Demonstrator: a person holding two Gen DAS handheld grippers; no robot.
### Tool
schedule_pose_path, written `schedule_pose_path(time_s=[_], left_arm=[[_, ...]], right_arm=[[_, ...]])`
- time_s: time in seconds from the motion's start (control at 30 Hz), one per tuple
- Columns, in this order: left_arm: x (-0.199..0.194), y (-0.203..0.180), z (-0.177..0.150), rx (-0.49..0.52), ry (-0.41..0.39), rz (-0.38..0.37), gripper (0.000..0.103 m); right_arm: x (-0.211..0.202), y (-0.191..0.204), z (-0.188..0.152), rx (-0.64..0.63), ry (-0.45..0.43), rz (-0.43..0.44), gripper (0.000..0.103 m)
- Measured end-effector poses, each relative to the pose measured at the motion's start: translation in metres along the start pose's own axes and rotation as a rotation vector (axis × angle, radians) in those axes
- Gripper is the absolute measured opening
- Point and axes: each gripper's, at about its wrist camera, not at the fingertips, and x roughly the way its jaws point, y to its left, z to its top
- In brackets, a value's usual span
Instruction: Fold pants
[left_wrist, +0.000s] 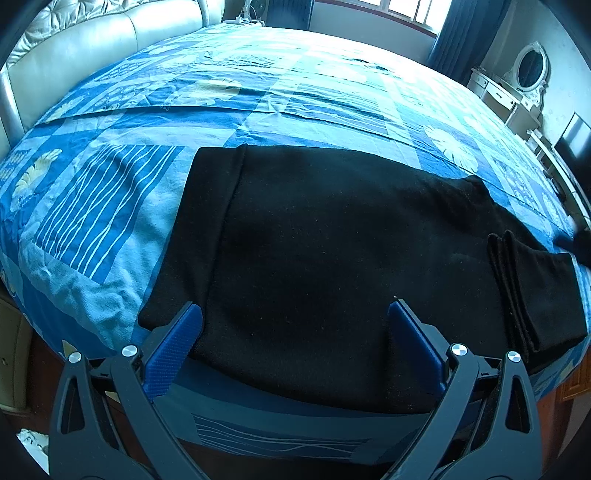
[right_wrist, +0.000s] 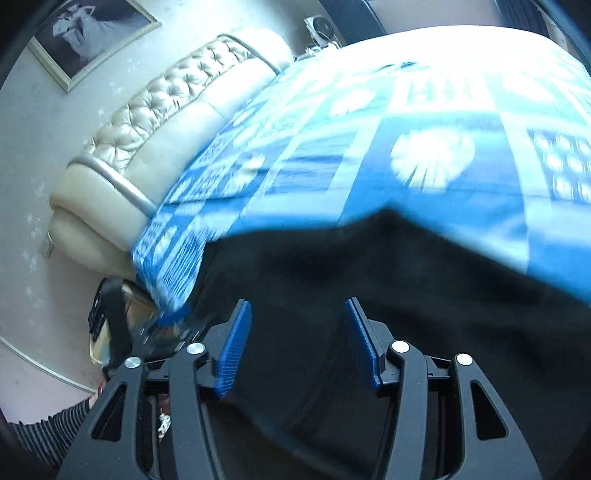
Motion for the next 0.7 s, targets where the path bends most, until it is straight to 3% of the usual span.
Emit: schedule_pose_path(time_s=[0.13, 0.2, 0.4, 0.43, 0.5, 0.6, 0.7], left_arm=[[0.001, 0.001, 0.000, -0.002, 0.003, -0.005, 0.101], [0.001, 0.000, 0.000, 0.003, 0.004, -0.003, 0.101], [0.003, -0.001, -0.001, 0.019, 0.005, 0.002, 0.101], [0.003, -0.001, -0.001, 0.020, 0.006, 0.002, 0.101], [0.003, -0.001, -0.001, 0.019, 0.007, 0.002, 0.101], [0.004, 0.000, -0.001, 0.020, 0.007, 0.001, 0.101], [0.005, 0.000, -0.002, 0.024, 0.006, 0.003, 0.101]], right_arm=[[0.024, -0.058, 0.045, 0.081, 0.023, -0.043, 0.055], [0.049, -0.082, 0.061, 0.131, 0.078, 0.027, 0.055], [0.108, -0.093, 0.072, 0.083, 0.208, 0.080, 0.058], [0.110, -0.090, 0.071, 0.064, 0.211, 0.081, 0.056], [0.116, -0.086, 0.071, 0.035, 0.231, 0.091, 0.021], [0.123, -0.082, 0.070, 0.001, 0.242, 0.039, 0.015], [0.128, -0.091, 0.070, 0.047, 0.239, 0.046, 0.015]])
